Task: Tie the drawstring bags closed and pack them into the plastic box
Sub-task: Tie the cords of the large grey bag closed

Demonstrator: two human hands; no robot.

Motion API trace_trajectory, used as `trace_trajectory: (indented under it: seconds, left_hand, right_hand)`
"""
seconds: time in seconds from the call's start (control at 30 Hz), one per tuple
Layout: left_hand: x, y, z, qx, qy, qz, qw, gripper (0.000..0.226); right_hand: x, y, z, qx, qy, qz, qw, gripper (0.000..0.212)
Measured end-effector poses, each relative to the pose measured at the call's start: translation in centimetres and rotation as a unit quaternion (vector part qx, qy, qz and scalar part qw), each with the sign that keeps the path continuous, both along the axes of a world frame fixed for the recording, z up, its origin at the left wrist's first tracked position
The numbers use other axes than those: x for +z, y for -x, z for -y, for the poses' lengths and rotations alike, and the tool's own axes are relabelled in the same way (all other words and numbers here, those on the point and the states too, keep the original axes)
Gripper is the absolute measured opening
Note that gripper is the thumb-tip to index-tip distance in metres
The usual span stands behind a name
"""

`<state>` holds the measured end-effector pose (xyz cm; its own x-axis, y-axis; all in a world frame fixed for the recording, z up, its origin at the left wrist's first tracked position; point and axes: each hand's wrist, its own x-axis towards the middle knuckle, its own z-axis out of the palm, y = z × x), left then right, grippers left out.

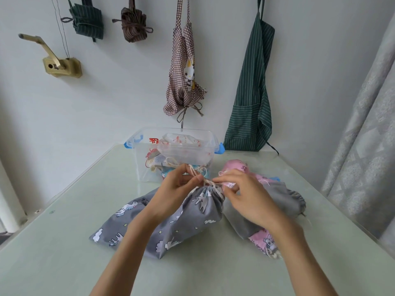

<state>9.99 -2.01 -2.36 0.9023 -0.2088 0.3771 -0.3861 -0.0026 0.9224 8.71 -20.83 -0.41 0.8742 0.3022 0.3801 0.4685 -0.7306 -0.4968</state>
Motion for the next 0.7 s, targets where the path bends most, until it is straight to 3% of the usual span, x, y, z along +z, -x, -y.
trace_trajectory:
  seconds: [0.1, 0.23, 0.33, 0.47, 0.6, 0.7]
  left_hand:
    - [-0.1, 0.2, 0.1, -0.001, 0.009, -0.013, 1.0, 0.022]
    - [0.2, 0.2, 0.1, 0.028, 0.033, -0.018, 0.999, 0.027]
    - [0.2, 0.1, -0.1, 0.092, 0.033, 0.009, 0.995, 0.019]
    - [0.2, 0.1, -0.1, 0.141, 0.013, -0.008, 0.99, 0.021]
    - [0.0, 0.1, -0.5, 0.178, -0.002, -0.066, 0.982, 0.022]
    - [0.3, 0.3, -1.1, 0.143, 0.018, -0.117, 0.983, 0.019]
  right_hand:
    - [-1.0, 0.0, -0.3, -0.045, 0.025, 0.009, 0.999, 0.016]
    - [-1.5, -0.6, -0.9, -0.03, -0.127, -0.021, 0.991, 0.016]
    - [-1.3, -1.0, -0.4, -0.098, -0.18, 0.07, 0.976, 0.009]
    - [-0.8, -0.7, 0.5, -0.156, -0.12, 0.148, 0.969, 0.008]
    - [-1.0, -0.6, 0.1, -0.129, -0.125, 0.063, 0.982, 0.006]
    - [-0.2, -0.3, -0.7, -0.034, -0.297, -0.095, 0.949, 0.009]
